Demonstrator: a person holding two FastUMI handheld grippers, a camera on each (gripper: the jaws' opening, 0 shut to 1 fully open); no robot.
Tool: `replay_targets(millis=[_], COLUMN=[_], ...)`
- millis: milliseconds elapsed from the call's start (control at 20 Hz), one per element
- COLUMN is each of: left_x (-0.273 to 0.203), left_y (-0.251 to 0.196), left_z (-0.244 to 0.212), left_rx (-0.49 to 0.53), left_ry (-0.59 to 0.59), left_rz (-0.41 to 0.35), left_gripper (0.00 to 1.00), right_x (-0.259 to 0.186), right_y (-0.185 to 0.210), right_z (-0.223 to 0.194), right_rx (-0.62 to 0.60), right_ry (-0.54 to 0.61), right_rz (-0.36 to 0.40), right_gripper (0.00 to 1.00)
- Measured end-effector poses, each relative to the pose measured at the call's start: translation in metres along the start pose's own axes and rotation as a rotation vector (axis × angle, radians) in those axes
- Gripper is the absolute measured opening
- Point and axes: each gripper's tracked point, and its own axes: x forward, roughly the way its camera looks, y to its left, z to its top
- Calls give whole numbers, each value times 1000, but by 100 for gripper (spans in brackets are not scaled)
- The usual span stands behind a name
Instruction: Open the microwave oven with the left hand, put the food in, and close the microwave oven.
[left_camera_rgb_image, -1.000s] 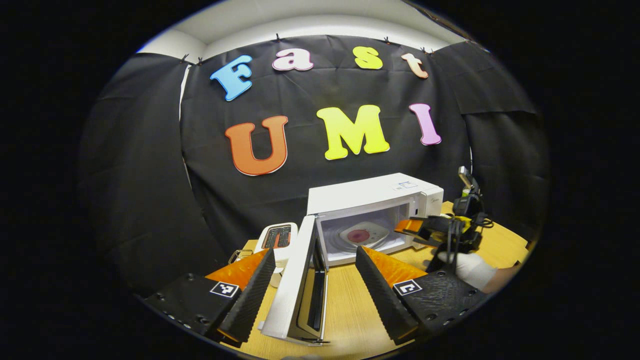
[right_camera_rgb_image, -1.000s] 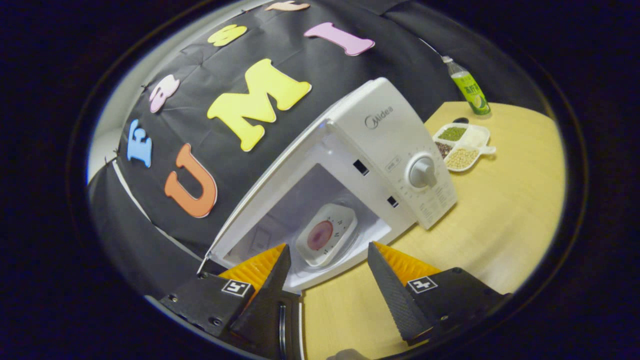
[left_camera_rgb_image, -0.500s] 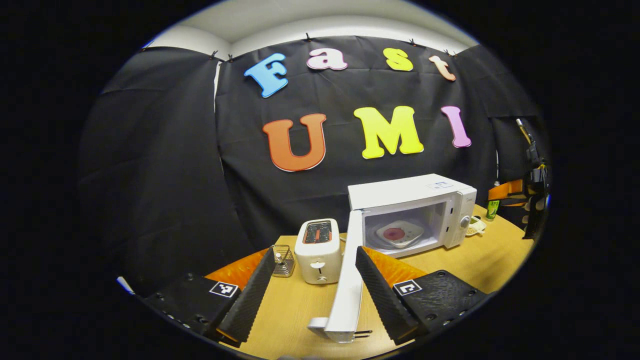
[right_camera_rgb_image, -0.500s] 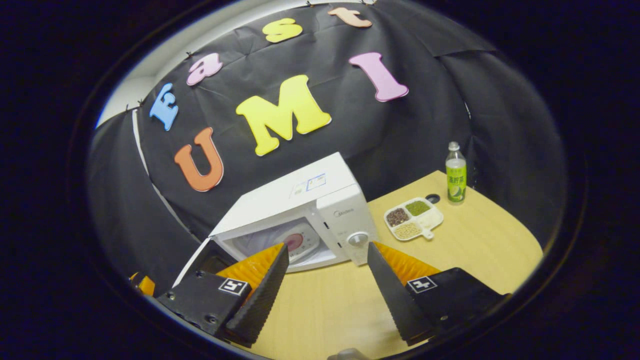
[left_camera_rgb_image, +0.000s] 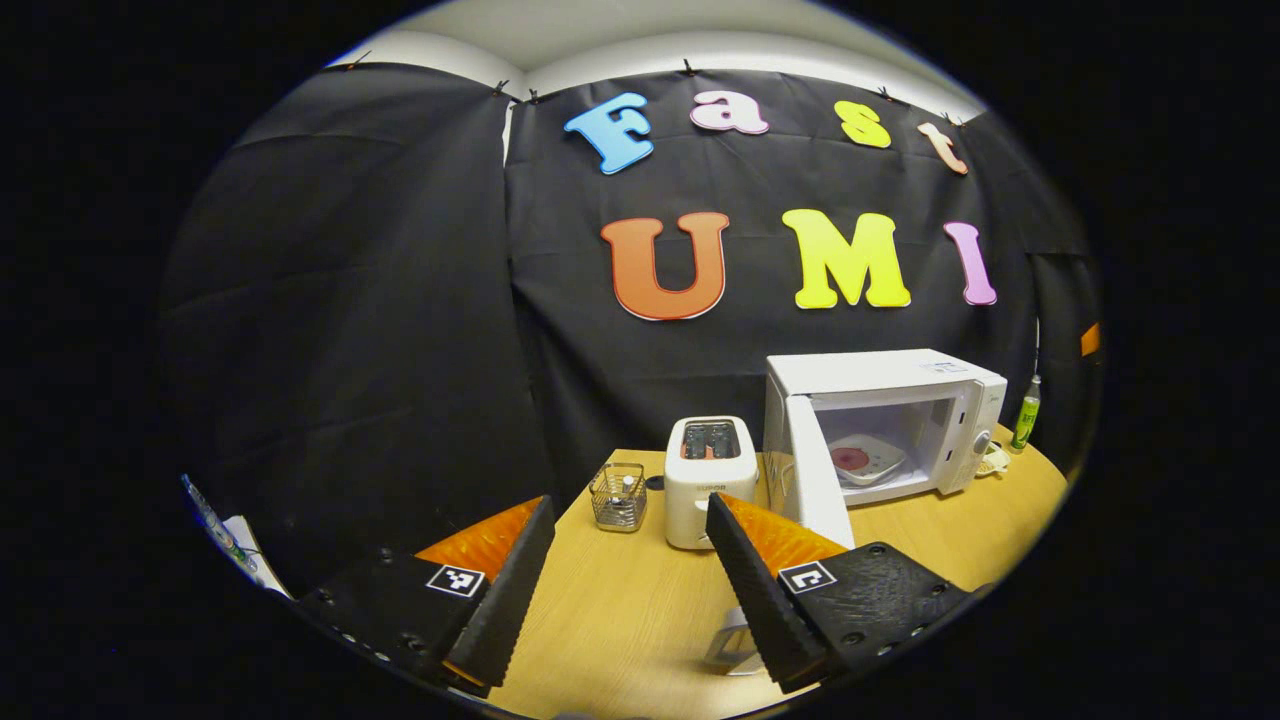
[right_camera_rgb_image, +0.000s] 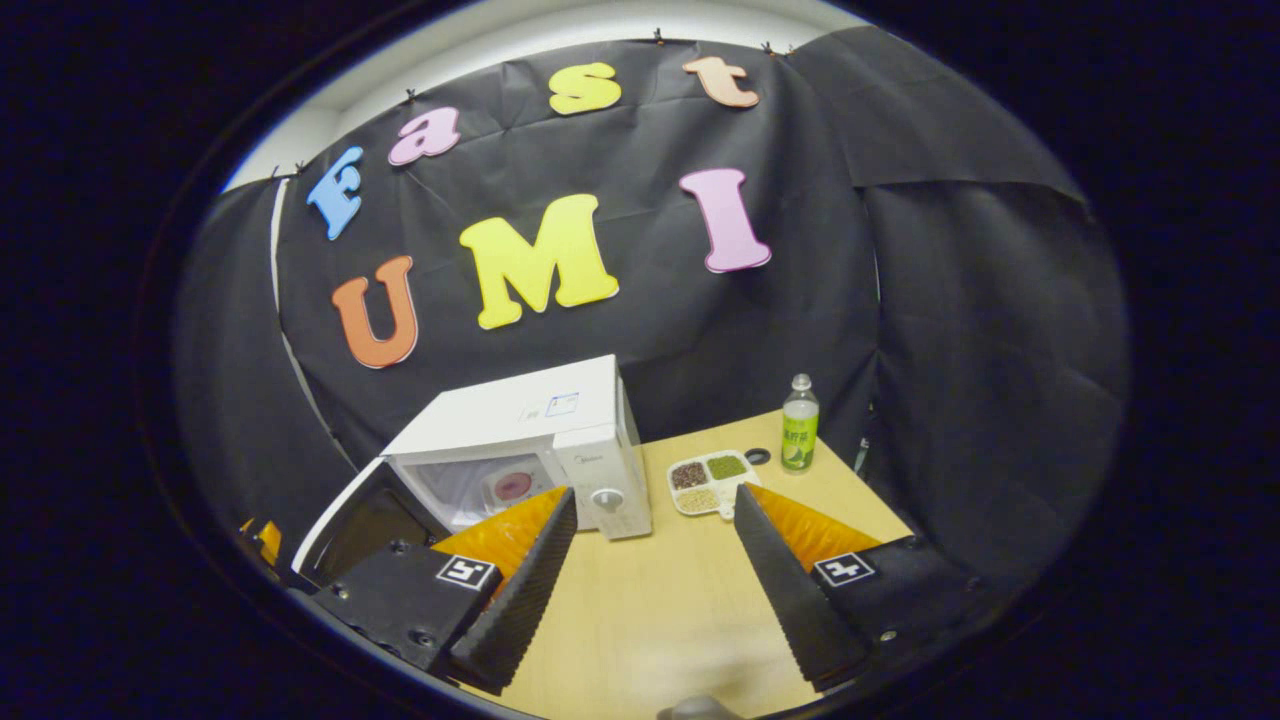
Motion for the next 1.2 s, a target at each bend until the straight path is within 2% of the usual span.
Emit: replay_targets(millis=[50, 100, 200, 250, 300, 350, 400, 450, 500, 550, 600, 650, 950, 1000, 1100, 1150, 1200], left_x=[2, 2, 5, 6, 8, 9, 11, 12, 12, 13, 11, 11, 15, 13, 9, 7, 5], left_y=[3, 9, 9, 6, 3, 1, 0, -2, -2, -5, -1, -5, -20, -22, -28, -33, -38], left_z=[-6, -11, -20, -26, -28, -32, -35, -40, -43, -44, -48, -57, -86, -88, -92, -92, -93], left_rx=[-3, -11, -30, -35, -37, -39, -40, -38, -31, -29, -21, -21, 5, 12, 18, 11, 8], left_ry=[4, 10, 26, 37, 47, 52, 56, 63, 60, 57, 70, 82, 122, 121, 125, 123, 123], left_rz=[6, 8, -10, -36, -55, -65, -74, -82, -69, -90, -74, -76, -120, -124, -132, -142, -147], left_gripper=[89, 84, 74, 72, 54, 45, 25, 12, 6, 2, 1, 0, 0, 0, 0, 0, 0], right_x=[-4, -6, -15, -17, -20, -22, -24, -24, -25, -24, -24, -24, -30, -32, -35, -36, -37], right_y=[-3, -5, -6, -7, -7, -7, -7, -8, -9, -10, -10, -10, -9, -10, -8, -9, -9], right_z=[1, 3, 6, 7, 8, 8, 7, 6, 5, 4, 2, 0, -4, -5, -8, -8, -9], right_rx=[-1, 1, 11, 15, 20, 25, 33, 38, 44, 50, 55, 59, 69, 70, 72, 70, 70], right_ry=[1, 1, 2, -2, -3, -1, 0, 3, 4, 10, 17, 24, 34, 33, 38, 38, 38], right_rz=[-2, -1, 8, 6, 7, 13, 15, 16, 17, 18, 21, 23, 24, 25, 26, 24, 22], right_gripper=[100, 91, 91, 91, 91, 92, 91, 91, 100, 91, 100, 91, 91, 100, 100, 91, 91])
